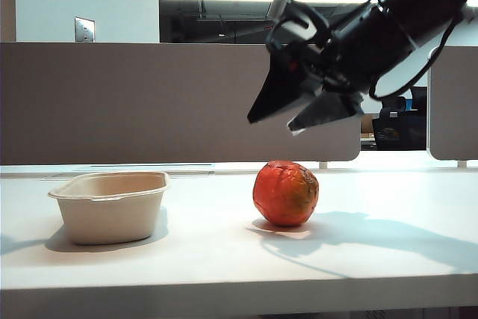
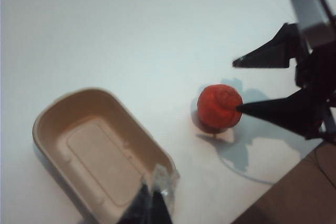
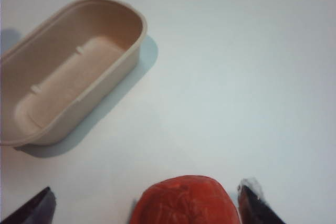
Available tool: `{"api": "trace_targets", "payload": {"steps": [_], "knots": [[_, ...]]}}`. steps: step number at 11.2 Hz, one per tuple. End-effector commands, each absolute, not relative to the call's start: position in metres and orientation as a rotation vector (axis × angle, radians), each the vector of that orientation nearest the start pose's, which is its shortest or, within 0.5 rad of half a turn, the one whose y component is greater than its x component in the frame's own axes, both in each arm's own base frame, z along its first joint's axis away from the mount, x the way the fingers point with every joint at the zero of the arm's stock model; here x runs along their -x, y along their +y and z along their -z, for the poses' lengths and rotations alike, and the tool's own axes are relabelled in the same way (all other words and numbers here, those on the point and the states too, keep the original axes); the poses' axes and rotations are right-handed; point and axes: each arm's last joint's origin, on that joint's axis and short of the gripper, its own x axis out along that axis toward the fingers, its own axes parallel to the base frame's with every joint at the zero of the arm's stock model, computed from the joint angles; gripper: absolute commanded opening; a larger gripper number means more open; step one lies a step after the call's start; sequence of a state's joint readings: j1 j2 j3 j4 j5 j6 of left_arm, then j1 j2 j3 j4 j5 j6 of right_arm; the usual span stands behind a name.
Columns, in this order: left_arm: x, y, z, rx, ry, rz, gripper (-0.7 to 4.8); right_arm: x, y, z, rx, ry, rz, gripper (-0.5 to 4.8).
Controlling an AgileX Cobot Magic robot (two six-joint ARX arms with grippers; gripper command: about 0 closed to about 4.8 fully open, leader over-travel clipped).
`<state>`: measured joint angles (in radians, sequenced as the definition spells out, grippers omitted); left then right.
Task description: Pick up the orange and place it into the paper lunchbox.
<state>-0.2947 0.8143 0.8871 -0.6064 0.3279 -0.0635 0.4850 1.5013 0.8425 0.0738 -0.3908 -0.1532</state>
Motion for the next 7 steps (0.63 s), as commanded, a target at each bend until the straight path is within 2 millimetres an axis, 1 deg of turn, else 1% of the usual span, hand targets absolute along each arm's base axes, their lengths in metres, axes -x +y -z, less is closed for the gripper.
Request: {"api": "trace_targets", "payload": {"steps": [1, 2, 5, 6, 7], "knots": [[-0.152, -0.058, -0.328, 0.080, 0.545, 0.586, -0.06, -0.278, 0.159, -0.193, 0.199, 0.572, -0.896, 4.79], [-0.152, -0.058, -0.328, 0.078, 0.544, 0.575, -0.06, -0.282, 0.161, -0.183, 0.207, 0.597, -0.898, 4.79], [-0.152, -0.058, -0.328, 0.078, 0.544, 0.575, -0.06, -0.284, 0.161, -0.175, 0.214, 0.618, -0.888, 4.79], [-0.152, -0.058, -0.327, 0.078, 0.547, 0.575, -0.06, -0.286, 0.162, -0.168, 0.243, 0.633, -0.882, 4.79], [-0.152, -0.058, -0.327, 0.078, 0.547, 0.575, -0.06, -0.286, 0.162, -0.166, 0.243, 0.637, -0.882, 4.79]]}}
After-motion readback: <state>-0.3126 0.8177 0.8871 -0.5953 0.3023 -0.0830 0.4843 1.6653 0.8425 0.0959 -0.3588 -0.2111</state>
